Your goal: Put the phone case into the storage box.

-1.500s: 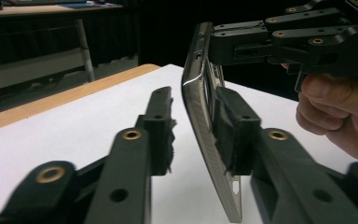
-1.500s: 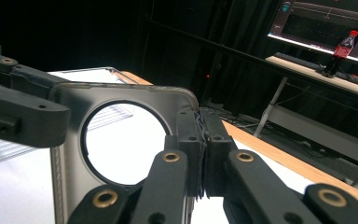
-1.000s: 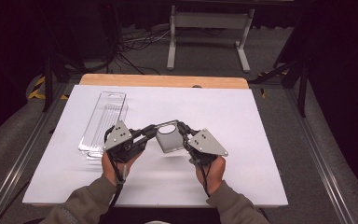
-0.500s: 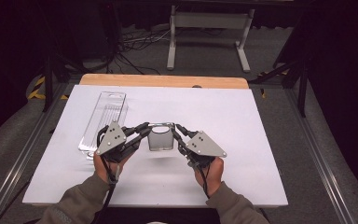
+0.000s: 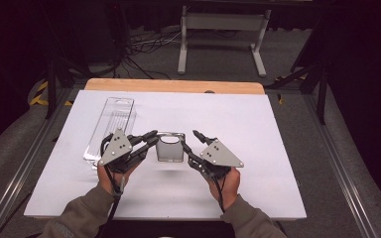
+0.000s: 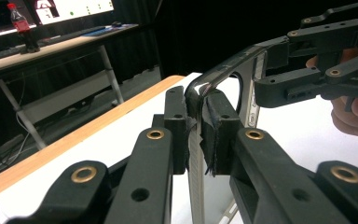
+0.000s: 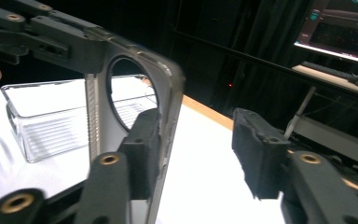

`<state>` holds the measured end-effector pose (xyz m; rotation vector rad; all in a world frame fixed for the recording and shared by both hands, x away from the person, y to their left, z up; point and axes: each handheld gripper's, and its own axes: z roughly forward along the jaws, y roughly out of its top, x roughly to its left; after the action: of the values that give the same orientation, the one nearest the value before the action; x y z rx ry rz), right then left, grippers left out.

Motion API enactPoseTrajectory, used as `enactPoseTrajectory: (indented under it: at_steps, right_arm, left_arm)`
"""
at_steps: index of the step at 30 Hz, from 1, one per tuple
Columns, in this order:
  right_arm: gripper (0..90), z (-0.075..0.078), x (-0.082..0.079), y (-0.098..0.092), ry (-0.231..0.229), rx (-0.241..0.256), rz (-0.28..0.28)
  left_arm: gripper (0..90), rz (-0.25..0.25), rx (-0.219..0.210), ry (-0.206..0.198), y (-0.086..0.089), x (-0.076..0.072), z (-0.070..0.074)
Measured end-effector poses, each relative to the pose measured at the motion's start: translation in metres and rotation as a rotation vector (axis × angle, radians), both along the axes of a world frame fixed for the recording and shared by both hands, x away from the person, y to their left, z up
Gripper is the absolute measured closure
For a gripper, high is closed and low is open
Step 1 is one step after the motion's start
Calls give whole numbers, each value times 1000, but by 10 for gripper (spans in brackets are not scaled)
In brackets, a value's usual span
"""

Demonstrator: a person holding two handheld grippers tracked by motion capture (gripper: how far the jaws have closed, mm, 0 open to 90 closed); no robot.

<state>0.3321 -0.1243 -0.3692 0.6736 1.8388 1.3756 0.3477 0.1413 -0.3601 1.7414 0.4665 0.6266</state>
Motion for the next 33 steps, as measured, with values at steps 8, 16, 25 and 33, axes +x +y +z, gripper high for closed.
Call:
enactPoseTrajectory:
  at_steps: [8, 16, 25, 33]
  right_arm:
    - [391, -3, 1, 5, 19, 6, -3]
    - [351, -1, 1, -3, 21, 19, 2]
    - [334, -7, -1, -25, 35, 16, 10]
    - [329, -13, -2, -38, 46, -1, -6]
  left_arm:
    - [815, 27, -7, 7, 1, 5, -4]
    - [815, 30, -10, 3, 8, 4, -2]
    - [815, 29, -21, -16, 19, 5, 3]
    - [816, 43, -22, -40, 25, 5, 8]
